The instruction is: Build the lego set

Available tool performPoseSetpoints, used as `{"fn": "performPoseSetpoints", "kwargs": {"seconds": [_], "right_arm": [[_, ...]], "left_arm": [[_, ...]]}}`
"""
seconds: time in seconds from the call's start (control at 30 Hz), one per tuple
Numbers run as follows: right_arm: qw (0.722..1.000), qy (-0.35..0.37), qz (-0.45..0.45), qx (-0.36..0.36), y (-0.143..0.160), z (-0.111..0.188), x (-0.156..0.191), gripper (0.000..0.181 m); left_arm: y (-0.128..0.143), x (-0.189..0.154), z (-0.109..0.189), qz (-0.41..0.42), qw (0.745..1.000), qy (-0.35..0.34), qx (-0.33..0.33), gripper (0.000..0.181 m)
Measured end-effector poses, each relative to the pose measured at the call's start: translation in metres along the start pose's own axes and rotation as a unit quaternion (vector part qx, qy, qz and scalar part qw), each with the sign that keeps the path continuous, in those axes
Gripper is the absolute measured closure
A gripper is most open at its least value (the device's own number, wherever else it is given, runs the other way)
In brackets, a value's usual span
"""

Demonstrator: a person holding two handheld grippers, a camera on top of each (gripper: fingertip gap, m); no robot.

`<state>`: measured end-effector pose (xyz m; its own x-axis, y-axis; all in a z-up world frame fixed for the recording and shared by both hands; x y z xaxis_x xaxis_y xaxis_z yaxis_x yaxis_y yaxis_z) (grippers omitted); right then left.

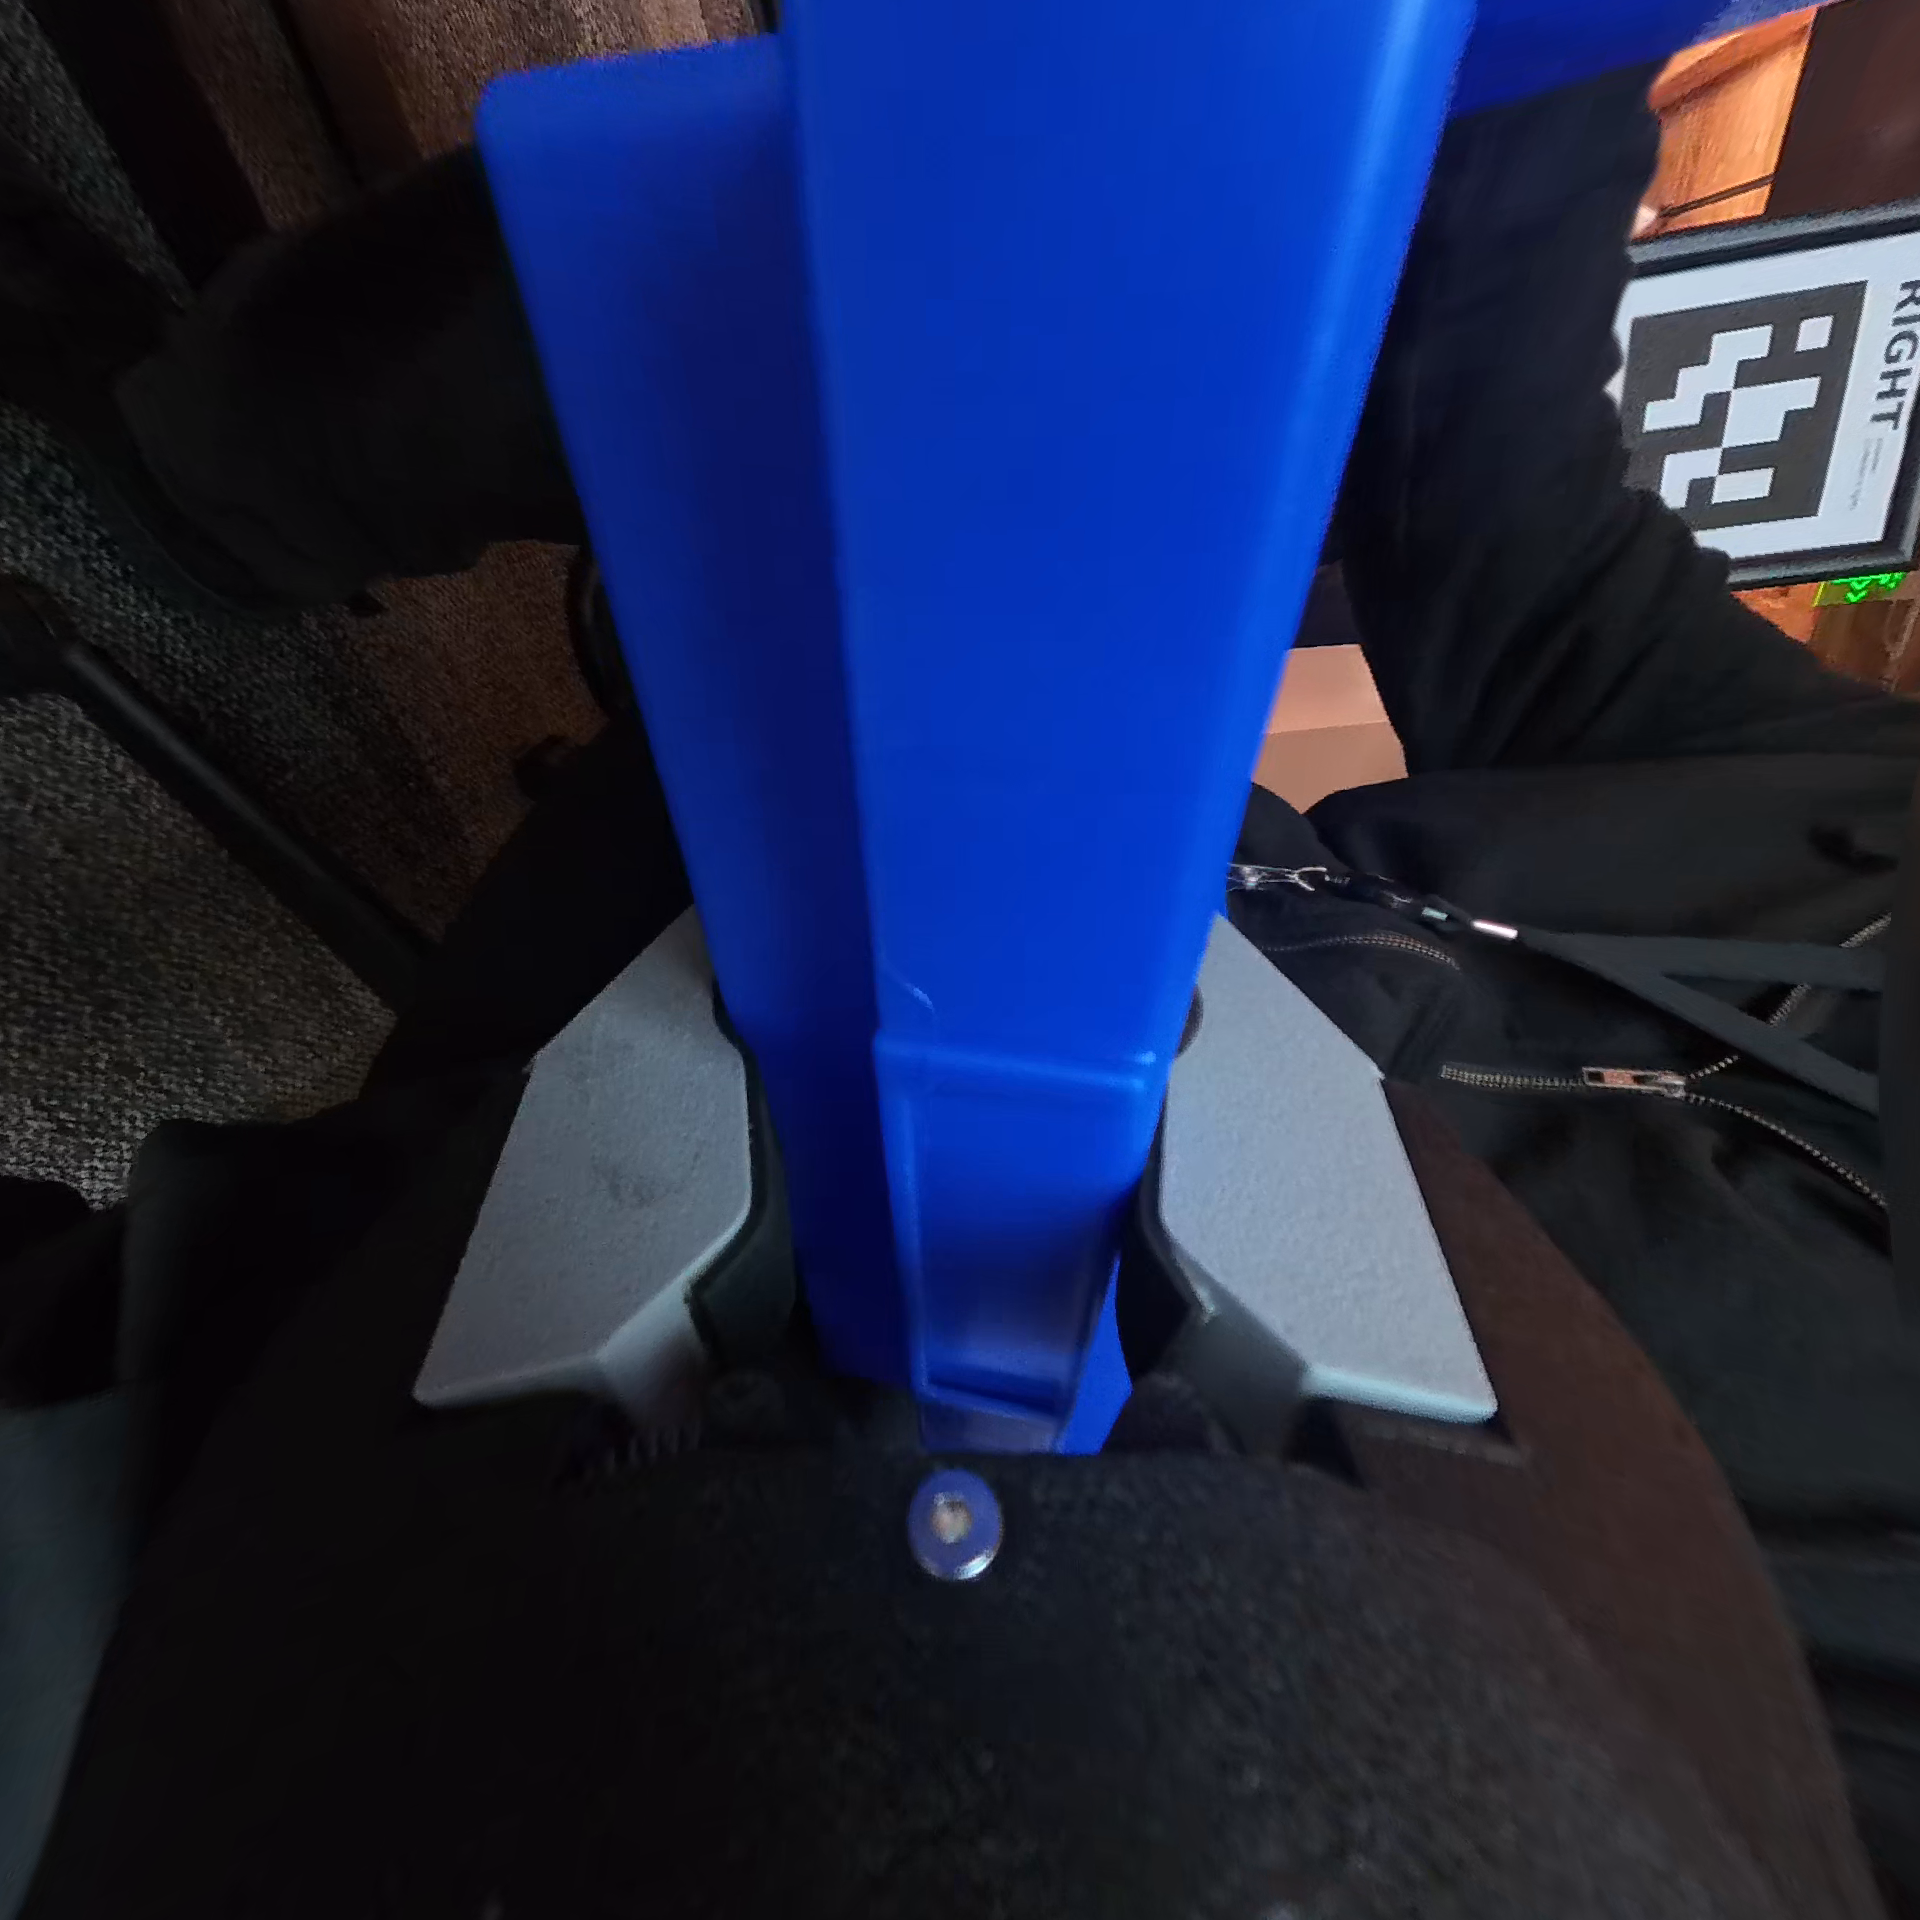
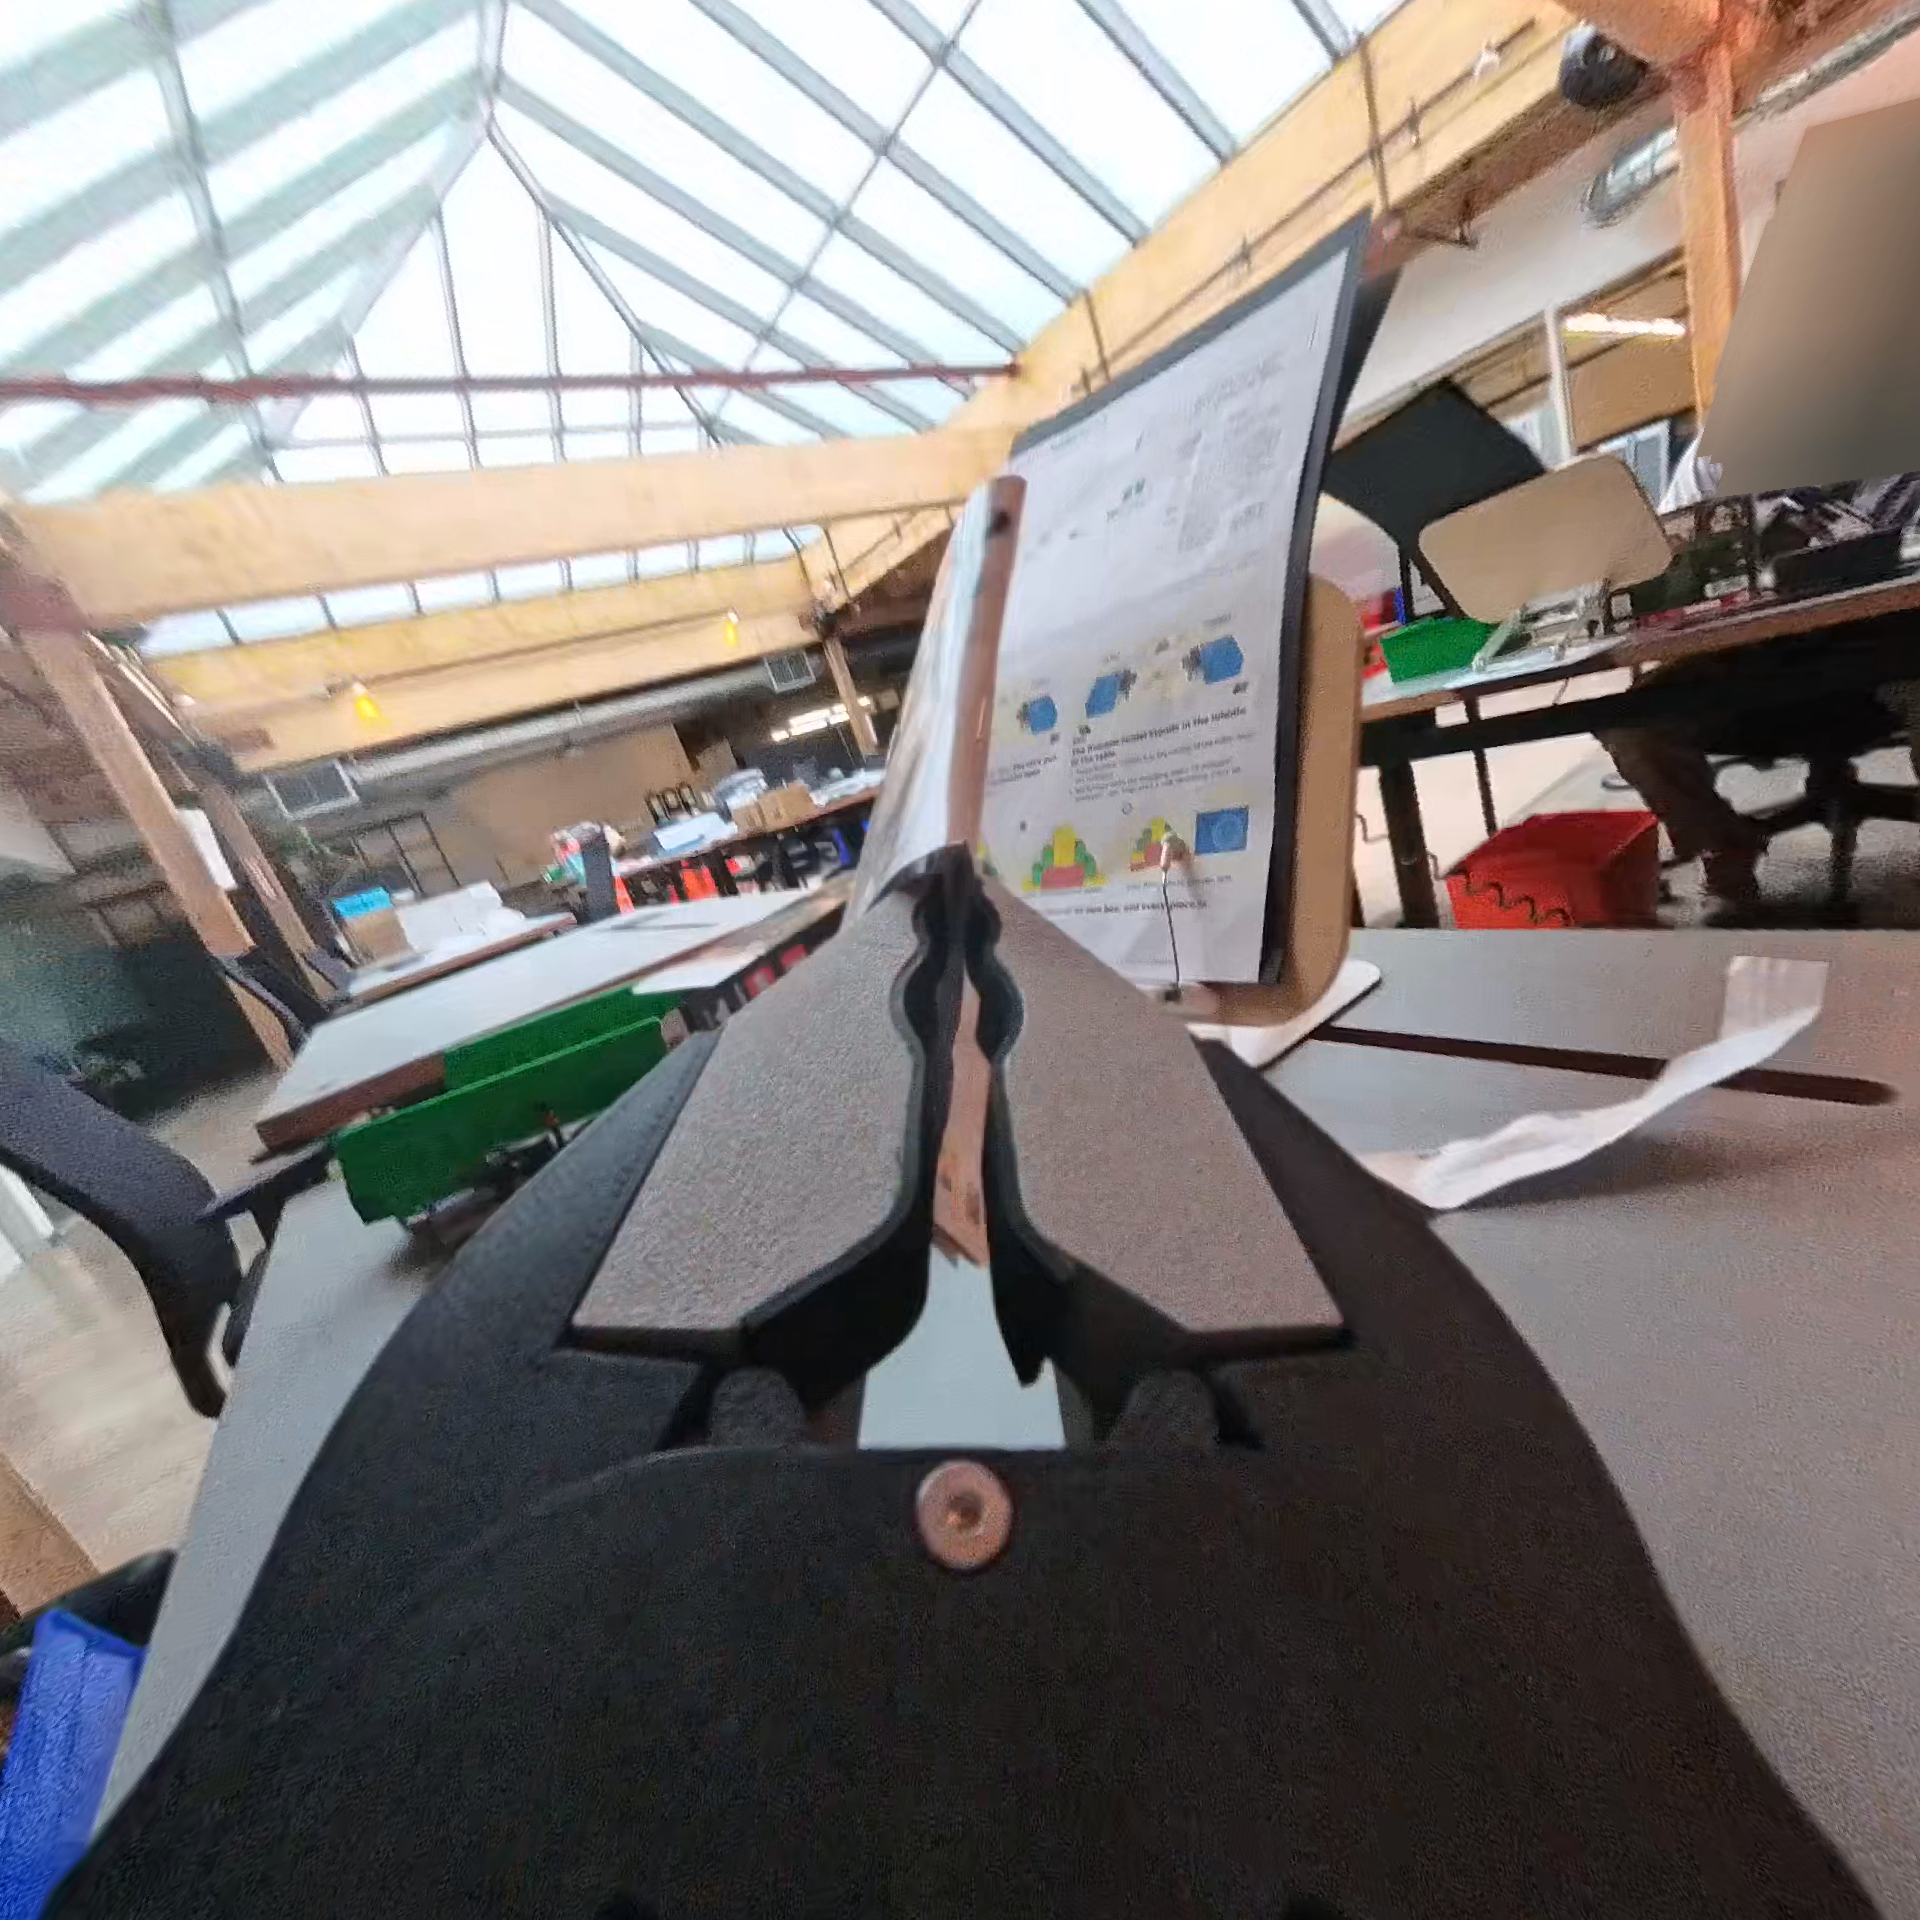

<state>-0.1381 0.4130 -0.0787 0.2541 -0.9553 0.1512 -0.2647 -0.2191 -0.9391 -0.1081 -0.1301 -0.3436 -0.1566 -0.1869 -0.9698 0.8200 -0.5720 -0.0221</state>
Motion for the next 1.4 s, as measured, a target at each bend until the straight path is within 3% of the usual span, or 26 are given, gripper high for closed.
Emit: {"fn": "performPoseSetpoints", "kwargs": {"seconds": [0.17,0.27,0.37,0.47,0.63,0.8,0.9,0.97,1.07,1.27,1.4], "right_arm": [[0.998,-0.023,0.054,0.000,-0.004,-0.009,0.012,0.181],[0.996,-0.046,-0.013,-0.078,-0.020,-0.005,0.008,0.181],[0.997,-0.038,0.031,0.059,-0.008,-0.029,0.007,0.181],[0.998,-0.060,-0.012,0.034,-0.028,-0.038,0.004,0.181],[0.991,-0.098,0.007,0.095,-0.031,-0.062,0.013,0.181],[0.990,-0.111,-0.067,0.049,-0.054,-0.068,0.009,0.181],[0.984,-0.127,-0.122,-0.008,-0.085,-0.064,-0.003,0.181],[0.990,-0.110,-0.088,-0.008,-0.111,-0.059,-0.011,0.181],[0.997,-0.038,0.003,0.064,-0.126,-0.048,-0.029,0.181],[0.985,0.032,0.043,0.166,-0.079,-0.044,-0.050,0.181],[0.988,0.080,-0.009,0.135,-0.070,-0.064,-0.087,0.181]], "left_arm": [[0.001,0.001,0.000,0.003,1.000,0.000,0.001,0.105],[0.001,0.001,0.000,-0.001,1.000,0.003,0.000,0.105],[0.001,0.004,-0.001,0.008,1.000,0.005,0.003,0.105],[0.002,0.006,-0.003,0.015,1.000,0.007,0.006,0.106],[0.000,0.006,-0.003,0.013,1.000,0.006,0.004,0.106],[0.001,0.008,-0.002,0.017,1.000,0.006,0.004,0.106],[0.001,0.008,-0.003,0.018,1.000,0.005,0.005,0.105],[0.002,0.008,-0.002,0.017,1.000,0.004,0.005,0.106],[0.001,0.009,-0.001,0.015,1.000,0.003,0.003,0.106],[0.000,0.010,-0.003,0.015,1.000,0.005,0.005,0.106],[0.000,0.012,-0.005,0.022,1.000,0.005,0.009,0.106]]}}
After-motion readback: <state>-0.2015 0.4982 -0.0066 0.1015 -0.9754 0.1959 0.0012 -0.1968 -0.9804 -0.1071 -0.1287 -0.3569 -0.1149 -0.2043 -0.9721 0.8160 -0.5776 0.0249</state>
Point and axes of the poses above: each gripper's, where its closed fingertips meet, z back along the fingers, y out of its underside, x = y × z across the jaws, the point moved 8 cm from there along z, back along the fingers, and after that the axes turned 10 degrees about z, right-handed, at the moved point
